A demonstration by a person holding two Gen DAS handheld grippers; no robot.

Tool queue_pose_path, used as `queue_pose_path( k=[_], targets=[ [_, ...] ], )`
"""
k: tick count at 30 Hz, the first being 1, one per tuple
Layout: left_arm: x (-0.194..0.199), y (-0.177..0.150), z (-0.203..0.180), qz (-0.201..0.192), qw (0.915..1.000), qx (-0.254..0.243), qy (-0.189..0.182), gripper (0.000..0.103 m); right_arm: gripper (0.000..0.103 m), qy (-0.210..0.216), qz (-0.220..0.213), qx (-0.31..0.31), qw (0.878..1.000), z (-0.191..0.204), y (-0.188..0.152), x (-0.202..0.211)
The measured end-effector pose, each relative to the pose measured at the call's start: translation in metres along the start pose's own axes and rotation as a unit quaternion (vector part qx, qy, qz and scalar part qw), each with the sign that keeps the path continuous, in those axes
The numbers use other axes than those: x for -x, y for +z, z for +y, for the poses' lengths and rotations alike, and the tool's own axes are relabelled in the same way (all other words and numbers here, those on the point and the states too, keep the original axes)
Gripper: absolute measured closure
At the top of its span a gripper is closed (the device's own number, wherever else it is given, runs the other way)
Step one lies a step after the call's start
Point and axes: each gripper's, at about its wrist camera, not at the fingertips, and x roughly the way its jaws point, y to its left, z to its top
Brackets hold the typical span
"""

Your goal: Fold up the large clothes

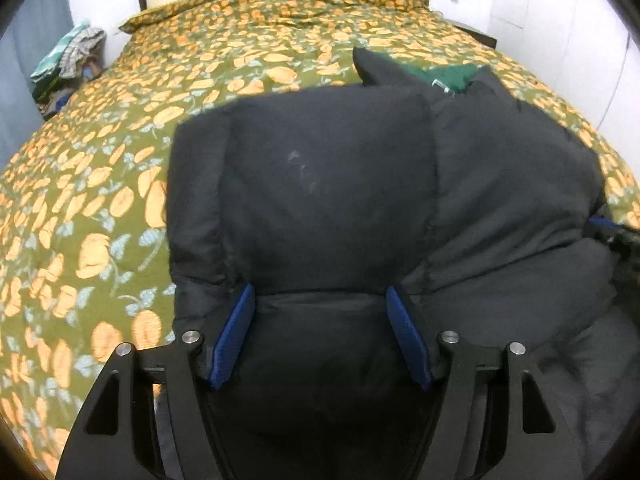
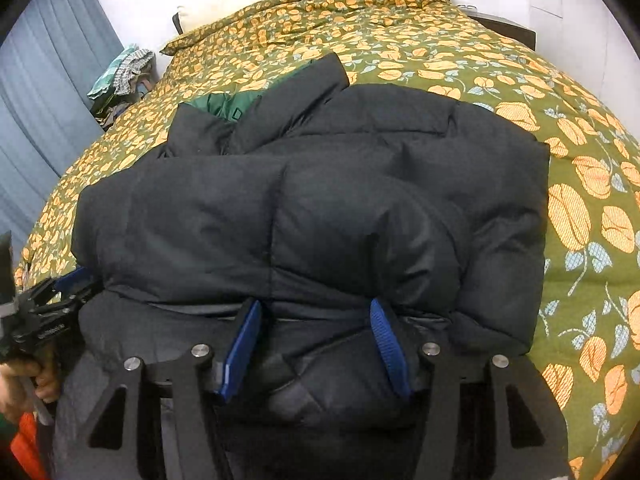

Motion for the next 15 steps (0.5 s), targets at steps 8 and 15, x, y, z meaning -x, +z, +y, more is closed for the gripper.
queue_pose_path(
  k=[8,15],
  targets=[
    [-0.011,0.052,0.018,-0.016,0.9981,0.056,-0.020,0.025,0.046,0.005,-0.009,-0.005,1.000,-0.003,-0.005,0.000],
    [-0.045,0.039,0.015,0.010,0.9989,0.044,-0.011,0.025,0.046,0.006,-0.012,-0.002,1.000,-0.002,-0.007,0.003]
  ],
)
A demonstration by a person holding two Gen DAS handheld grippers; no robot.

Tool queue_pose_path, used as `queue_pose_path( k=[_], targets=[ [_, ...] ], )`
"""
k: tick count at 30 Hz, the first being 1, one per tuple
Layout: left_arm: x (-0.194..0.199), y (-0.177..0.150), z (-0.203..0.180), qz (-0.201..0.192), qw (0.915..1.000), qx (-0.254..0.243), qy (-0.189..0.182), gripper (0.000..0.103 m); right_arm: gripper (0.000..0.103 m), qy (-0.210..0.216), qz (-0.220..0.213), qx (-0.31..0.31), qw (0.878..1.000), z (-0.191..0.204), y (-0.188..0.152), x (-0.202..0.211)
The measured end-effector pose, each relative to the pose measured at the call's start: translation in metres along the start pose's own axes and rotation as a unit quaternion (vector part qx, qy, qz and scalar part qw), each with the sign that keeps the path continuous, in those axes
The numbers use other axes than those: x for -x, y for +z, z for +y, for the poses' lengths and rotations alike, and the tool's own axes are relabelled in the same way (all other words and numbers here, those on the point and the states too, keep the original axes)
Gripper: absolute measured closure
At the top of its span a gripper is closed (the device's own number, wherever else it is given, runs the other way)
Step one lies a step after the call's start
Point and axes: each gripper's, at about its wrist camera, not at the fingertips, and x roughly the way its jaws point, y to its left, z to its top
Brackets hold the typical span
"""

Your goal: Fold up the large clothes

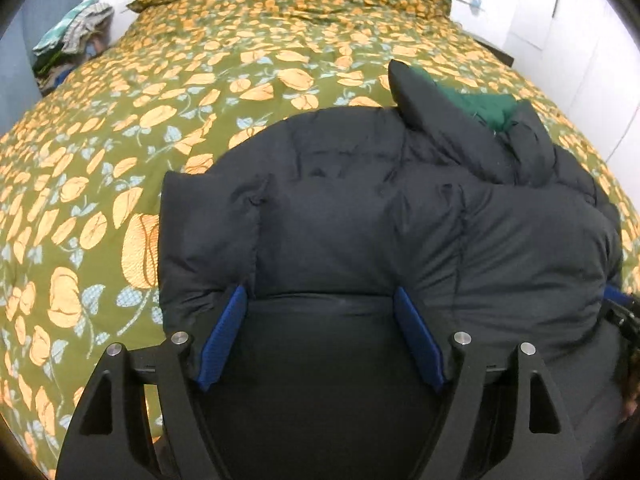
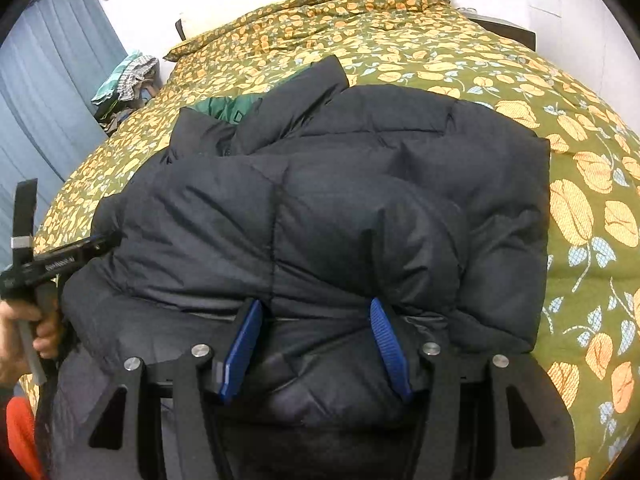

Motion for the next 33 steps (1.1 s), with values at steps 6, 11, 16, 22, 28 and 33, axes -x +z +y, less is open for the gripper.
queue_pose_path(
  k=[6,11,16,22,28,33],
  targets=[
    [0.035,0.022,0.003,-0.011,0.9997,0.011,-0.018,0.026,0.046,0.003,-0.006,-0.002,1.000,-0.003,-0.002,0.000],
    [0.009,0.048,0.016,-0.012,0.9984,0.053,-0.013,0.024,0.046,0.005,-0.012,-0.003,1.000,-0.002,-0.005,0.001],
    [-0.040,0.045,0.040,0.010,0.9955,0.094,0.006,0.018,0.046,0.011,-0.013,-0.006,1.000,-0.003,-0.005,0.001],
    [-0.053,0.038,0.038,0.005,0.9959,0.089,0.015,0.018,0.046,0.014,-0.021,-0.002,1.000,-0.003,-0.007,-0.001],
    [-0.054,0.037,0.035,-0.002,0.9959,0.087,0.026,0.016,0.046,0.010,-0.027,0.002,1.000,-0.001,-0.010,-0.003],
    [-0.023,0.037,0.033,0.006,0.9974,0.068,0.024,0.016,0.044,-0.001,-0.026,0.008,1.000,0.002,-0.009,-0.001]
  ],
)
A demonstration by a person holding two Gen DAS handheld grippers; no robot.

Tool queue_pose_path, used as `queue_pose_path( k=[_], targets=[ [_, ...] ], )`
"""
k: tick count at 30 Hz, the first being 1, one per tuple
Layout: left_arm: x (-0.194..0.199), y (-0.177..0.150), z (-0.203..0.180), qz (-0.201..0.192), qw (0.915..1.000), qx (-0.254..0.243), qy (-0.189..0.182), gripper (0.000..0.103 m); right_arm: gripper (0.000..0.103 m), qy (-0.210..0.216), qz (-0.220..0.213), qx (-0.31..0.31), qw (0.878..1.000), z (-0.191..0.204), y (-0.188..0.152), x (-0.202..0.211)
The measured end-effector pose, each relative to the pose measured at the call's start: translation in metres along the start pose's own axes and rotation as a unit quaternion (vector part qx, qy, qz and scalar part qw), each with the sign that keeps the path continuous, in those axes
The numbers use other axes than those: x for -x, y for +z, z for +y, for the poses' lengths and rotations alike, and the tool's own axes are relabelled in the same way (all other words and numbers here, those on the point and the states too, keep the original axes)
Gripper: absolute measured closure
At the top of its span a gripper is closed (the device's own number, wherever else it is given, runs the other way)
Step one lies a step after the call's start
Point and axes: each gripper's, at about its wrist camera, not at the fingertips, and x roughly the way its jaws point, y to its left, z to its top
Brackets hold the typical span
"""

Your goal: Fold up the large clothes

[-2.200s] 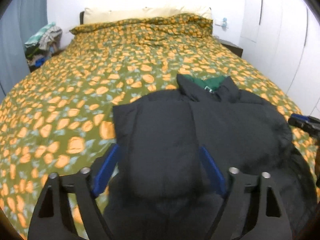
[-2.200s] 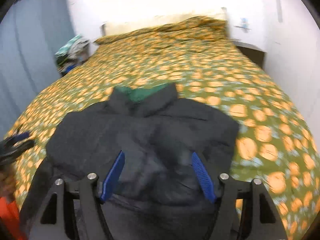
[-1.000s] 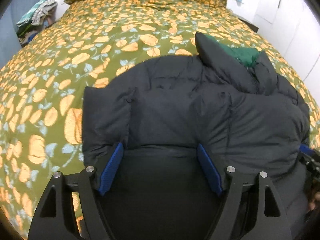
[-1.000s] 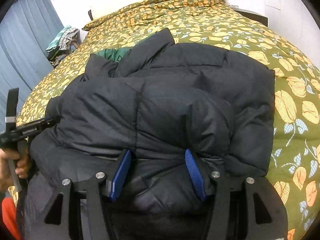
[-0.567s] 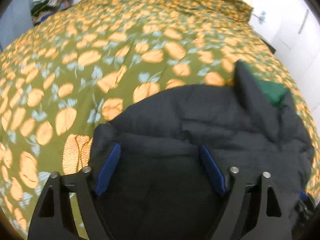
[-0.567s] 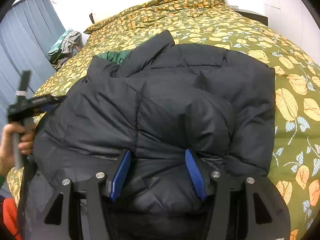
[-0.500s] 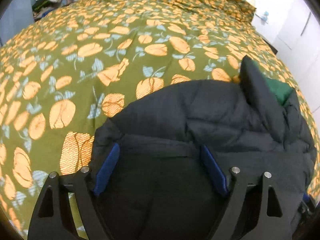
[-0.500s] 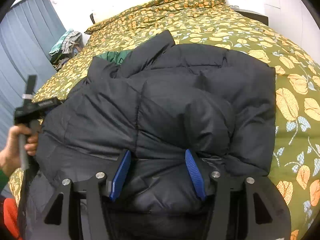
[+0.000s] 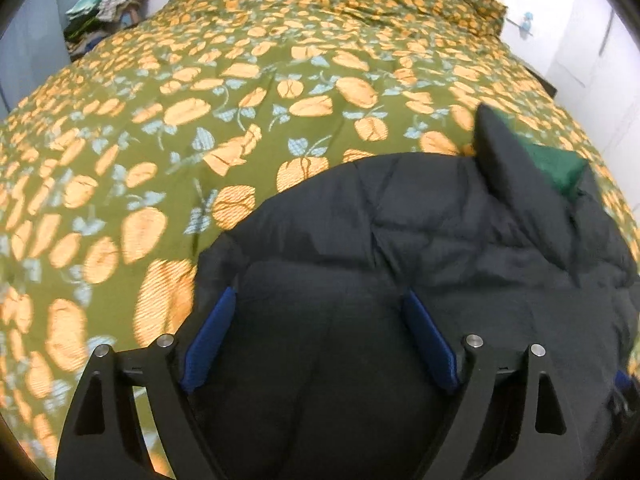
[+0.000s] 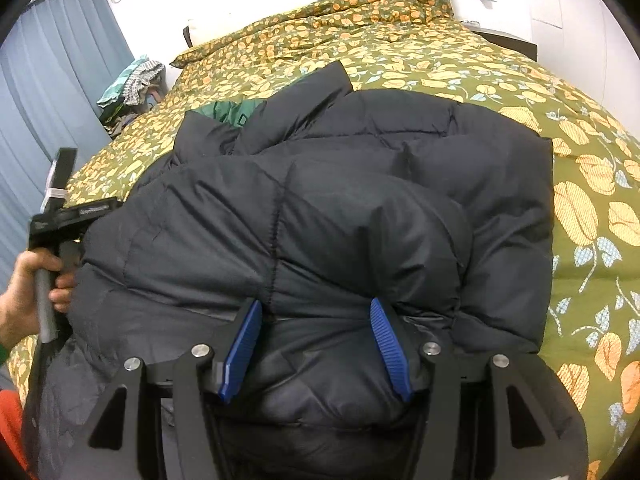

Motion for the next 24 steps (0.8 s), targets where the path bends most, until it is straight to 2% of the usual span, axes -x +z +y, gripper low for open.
queue_pose_path(
  k=[3,5,6,9,14,17,19,22,24],
  targets=[
    [0.046,-0.013,0.004,-0.007,0.9988,-0.016,-0.045,0.015,0.043,-0.006,0.001,0.008,1.000,0.005,0.003,0.012],
    [0.076,-0.029,0.002,-0.012,0.9971,-0.047,-0.058,0.011,0.040,-0.010,0.008,0.007,1.000,0.010,0.004,0.030],
    [0.092,-0.041,-0.001,-0.013,0.9954,-0.071,-0.063,0.010,0.032,-0.009,0.007,0.005,1.000,0.013,0.003,0.042],
    [0.122,-0.087,-0.015,0.008,0.9875,-0.138,-0.076,0.009,0.030,-0.003,0.017,0.017,1.000,0.025,-0.008,0.072],
    [0.144,-0.187,-0.037,0.077,0.9699,-0.207,-0.103,0.009,0.030,0.020,0.103,0.077,0.992,0.064,-0.064,0.108],
    [0.153,-0.232,-0.040,0.110,0.9605,-0.231,-0.110,0.009,0.030,0.033,0.159,0.093,0.982,0.081,-0.105,0.122],
    [0.163,-0.252,-0.037,0.118,0.9572,-0.240,-0.110,0.009,0.030,0.027,0.188,0.106,0.976,0.089,-0.129,0.129],
    [0.182,-0.270,-0.028,0.128,0.9545,-0.246,-0.109,0.009,0.030,0.010,0.204,0.143,0.969,0.102,-0.154,0.144],
    [0.196,-0.278,-0.020,0.133,0.9531,-0.250,-0.108,0.009,0.030,0.005,0.212,0.144,0.967,0.105,-0.163,0.153]
  ],
)
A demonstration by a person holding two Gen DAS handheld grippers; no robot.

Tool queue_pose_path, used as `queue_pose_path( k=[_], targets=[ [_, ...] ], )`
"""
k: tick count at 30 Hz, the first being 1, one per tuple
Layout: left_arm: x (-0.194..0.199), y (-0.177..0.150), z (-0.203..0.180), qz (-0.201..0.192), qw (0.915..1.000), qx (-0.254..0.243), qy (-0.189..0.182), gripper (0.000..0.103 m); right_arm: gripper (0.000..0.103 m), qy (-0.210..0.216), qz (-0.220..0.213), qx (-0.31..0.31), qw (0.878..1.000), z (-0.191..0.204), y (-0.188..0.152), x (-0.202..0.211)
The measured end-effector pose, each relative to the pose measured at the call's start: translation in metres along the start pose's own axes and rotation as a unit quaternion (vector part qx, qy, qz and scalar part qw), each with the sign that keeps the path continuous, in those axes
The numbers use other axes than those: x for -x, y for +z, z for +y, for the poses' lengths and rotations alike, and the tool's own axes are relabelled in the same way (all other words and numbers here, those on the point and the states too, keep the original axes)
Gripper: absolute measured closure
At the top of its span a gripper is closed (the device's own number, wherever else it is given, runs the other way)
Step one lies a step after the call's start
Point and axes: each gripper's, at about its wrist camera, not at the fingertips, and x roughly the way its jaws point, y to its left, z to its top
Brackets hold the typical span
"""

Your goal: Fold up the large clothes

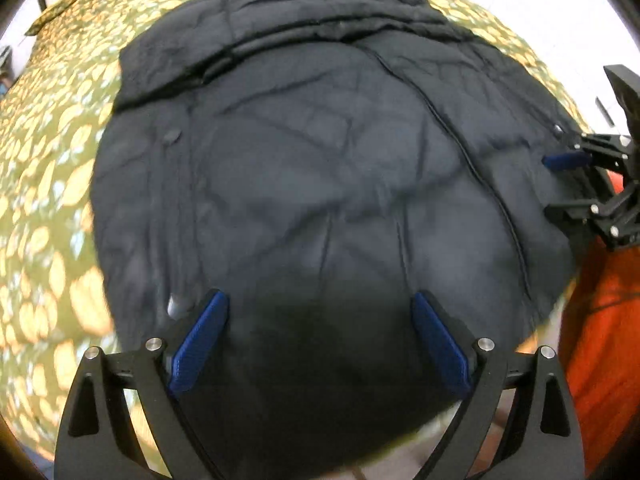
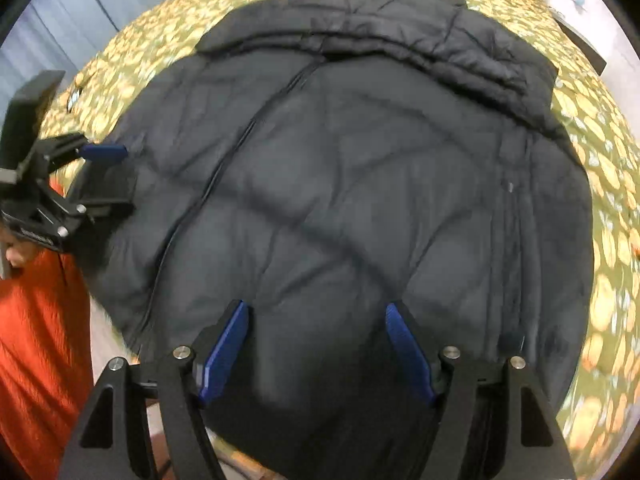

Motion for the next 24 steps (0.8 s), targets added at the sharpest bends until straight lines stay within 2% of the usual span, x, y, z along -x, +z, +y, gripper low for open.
queue_pose_path(
  k=[3,7,11,14,18,21,24],
  targets=[
    [0.026,-0.014,0.010,-0.005,0.9999,0.006,0.010,0.009,0.030,-0.002,0.003,-0.002,1.000,0.004,-0.013,0.013],
    [0.071,-0.028,0.036,-0.034,0.9982,0.039,0.029,0.009,0.030,0.007,-0.006,-0.011,1.000,0.004,-0.029,0.037],
    [0.100,-0.037,0.073,-0.069,0.9920,0.101,0.032,0.005,0.030,-0.018,-0.054,-0.026,0.998,-0.015,-0.039,0.079],
    [0.088,-0.049,0.092,-0.061,0.9868,0.150,0.001,0.005,0.030,-0.036,-0.086,-0.062,0.994,-0.038,-0.048,0.106],
    [0.051,-0.066,0.096,-0.025,0.9795,0.195,-0.044,0.006,0.030,-0.054,-0.083,-0.140,0.985,-0.089,-0.065,0.117],
    [0.028,-0.072,0.092,-0.009,0.9774,0.204,-0.056,0.006,0.030,-0.037,-0.067,-0.204,0.976,-0.119,-0.082,0.111],
    [0.015,-0.074,0.085,0.000,0.9763,0.206,-0.065,0.006,0.030,0.006,-0.045,-0.254,0.966,-0.133,-0.101,0.095]
  ],
)
